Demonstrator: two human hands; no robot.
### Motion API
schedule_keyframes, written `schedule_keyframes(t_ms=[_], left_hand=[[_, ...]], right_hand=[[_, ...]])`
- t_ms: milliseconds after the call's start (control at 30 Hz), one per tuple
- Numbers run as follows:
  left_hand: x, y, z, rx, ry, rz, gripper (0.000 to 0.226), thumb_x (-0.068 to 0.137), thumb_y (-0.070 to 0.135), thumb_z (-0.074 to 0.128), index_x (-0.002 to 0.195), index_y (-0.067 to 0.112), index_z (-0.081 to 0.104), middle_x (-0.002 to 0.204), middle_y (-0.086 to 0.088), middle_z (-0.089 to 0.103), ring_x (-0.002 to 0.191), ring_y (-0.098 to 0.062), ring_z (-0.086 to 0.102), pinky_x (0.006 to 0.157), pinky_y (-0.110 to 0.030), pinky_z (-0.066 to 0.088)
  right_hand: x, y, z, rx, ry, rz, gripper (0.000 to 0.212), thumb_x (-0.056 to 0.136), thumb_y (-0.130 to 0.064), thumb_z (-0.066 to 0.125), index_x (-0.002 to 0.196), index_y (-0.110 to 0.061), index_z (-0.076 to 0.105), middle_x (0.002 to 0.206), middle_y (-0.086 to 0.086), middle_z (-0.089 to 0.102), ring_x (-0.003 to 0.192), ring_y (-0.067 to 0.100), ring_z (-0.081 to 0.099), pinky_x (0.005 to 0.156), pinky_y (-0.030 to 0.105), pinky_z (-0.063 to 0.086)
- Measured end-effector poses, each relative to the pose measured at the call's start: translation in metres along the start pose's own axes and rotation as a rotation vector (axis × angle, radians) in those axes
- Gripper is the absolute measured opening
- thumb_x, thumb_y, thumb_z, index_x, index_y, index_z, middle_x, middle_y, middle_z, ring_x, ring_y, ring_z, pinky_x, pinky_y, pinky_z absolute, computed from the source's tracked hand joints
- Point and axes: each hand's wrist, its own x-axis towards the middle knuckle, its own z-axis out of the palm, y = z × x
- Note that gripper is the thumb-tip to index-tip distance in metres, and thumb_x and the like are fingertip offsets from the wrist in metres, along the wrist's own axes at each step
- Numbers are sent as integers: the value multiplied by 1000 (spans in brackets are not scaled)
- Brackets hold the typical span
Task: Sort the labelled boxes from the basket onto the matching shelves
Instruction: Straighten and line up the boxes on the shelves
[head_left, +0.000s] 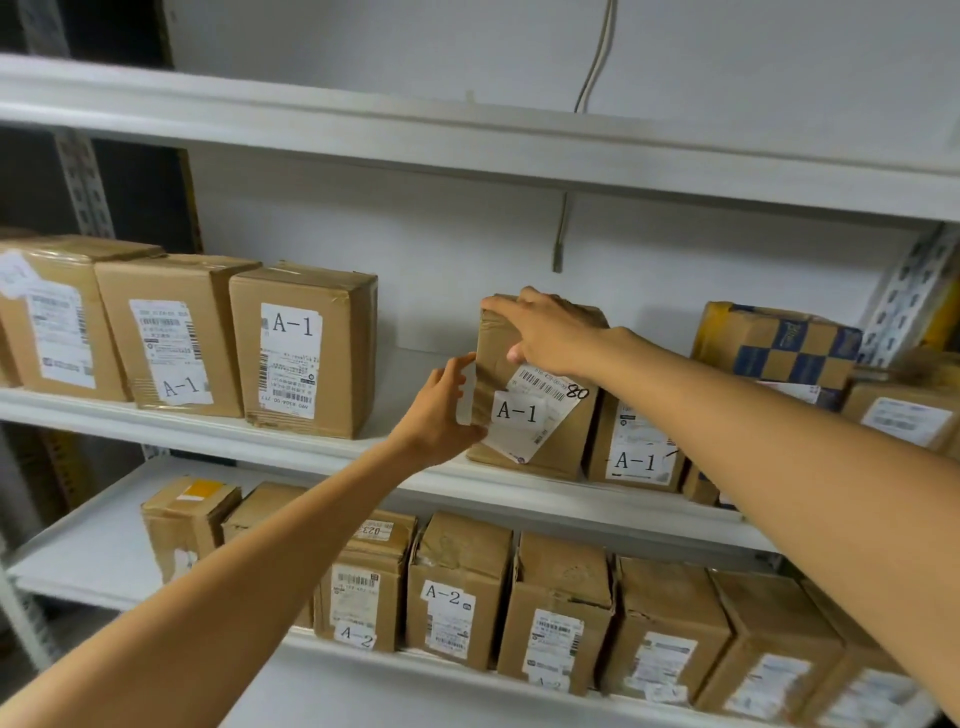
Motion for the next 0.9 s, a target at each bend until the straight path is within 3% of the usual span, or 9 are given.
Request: schedule_keyframes(t_ms=[100,233,300,433,533,633,800,900], left_hand=[[-6,0,-30,133,138,31,73,81,7,71,143,12,33,136,-10,43,122,-23,48,100,-38,47],[-12,-16,-89,245,474,-39,61,78,1,66,133,7,39,125,-11,46,109,-24,49,88,-35,45],[-17,-33,-119,256,572,-133,66,78,3,68,134,5,35,130,-16,42,117,-31,45,98,-40,43],[-22,-74,-171,278,458,-302,76,75,9,74,138,7,30,130,-16,38,124,-34,37,107,-47,35],[-26,-94,-197,93,287,-281,64,75,8,73,129,11,39,117,-7,54,113,-27,53,95,-43,49],[-28,-104,-202,31,163,-295,49,79,-2,70,121,6,45,103,-6,62,101,-24,60,87,-38,52],[-25,-122,-196,7,157,-268,47,74,-2,72,113,5,47,101,-10,62,97,-28,63,83,-44,56],[-26,-123,-195,-27,136,-251,46,75,-7,69,114,3,47,103,-12,62,95,-26,63,74,-39,60]], right_hand=[[9,-21,1,-38,80,-36,72,83,-10,61,146,-24,29,128,12,40,118,32,40,96,48,41],[30,-68,6,-33,180,-157,66,83,-10,62,143,-14,34,124,11,45,113,31,46,91,45,45],[43,-92,7,11,201,-170,65,84,-12,62,143,-14,34,128,9,45,116,30,47,89,42,47],[75,-131,2,41,205,-198,62,86,-18,67,140,-13,37,131,8,46,117,27,49,87,37,48],[103,-150,0,65,153,-198,67,86,-21,70,144,-13,37,134,10,47,119,28,49,94,39,47],[120,-161,10,108,88,-174,68,86,-19,69,146,-17,37,135,8,48,120,27,49,95,37,45],[120,-162,25,136,129,-134,70,83,-9,72,145,-20,40,131,8,52,118,27,51,96,37,44],[117,-159,21,109,126,-150,68,82,-9,73,143,-19,43,128,9,54,116,28,52,95,37,43]])
